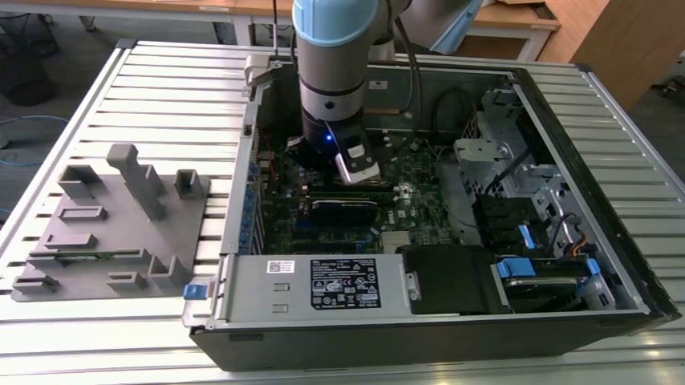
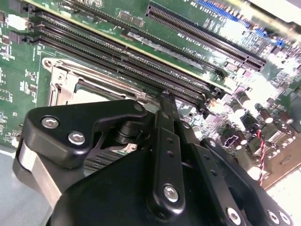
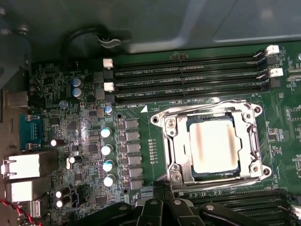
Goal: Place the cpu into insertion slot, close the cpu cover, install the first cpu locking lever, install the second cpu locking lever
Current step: 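Install the second cpu locking lever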
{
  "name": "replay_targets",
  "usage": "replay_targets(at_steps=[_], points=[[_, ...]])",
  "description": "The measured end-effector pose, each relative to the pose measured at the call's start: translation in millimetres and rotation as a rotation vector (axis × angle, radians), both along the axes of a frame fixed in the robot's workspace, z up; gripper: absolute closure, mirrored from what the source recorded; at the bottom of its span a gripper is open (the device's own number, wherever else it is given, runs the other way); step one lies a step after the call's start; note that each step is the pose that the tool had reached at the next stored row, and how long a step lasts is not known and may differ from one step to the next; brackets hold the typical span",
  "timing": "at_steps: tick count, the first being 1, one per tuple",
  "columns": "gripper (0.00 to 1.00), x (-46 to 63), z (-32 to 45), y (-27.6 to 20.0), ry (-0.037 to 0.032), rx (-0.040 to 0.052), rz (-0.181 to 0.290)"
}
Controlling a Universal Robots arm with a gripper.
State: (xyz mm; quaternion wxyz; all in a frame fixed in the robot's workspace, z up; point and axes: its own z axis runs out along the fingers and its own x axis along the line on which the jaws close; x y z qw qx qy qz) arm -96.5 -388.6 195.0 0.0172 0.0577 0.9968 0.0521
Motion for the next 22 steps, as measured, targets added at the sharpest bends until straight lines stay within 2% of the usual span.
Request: replay_targets(at_steps=[3, 7, 22], points=[[0.9, -0.2, -0.8, -2.1, 0.0, 0.0, 0.0], [0.9, -0.4, -2.6, -2.5, 0.0003, -0.0005, 0.0], [0.9, -3.7, -3.1, -0.2, 0.0001, 0.0002, 0.0]])
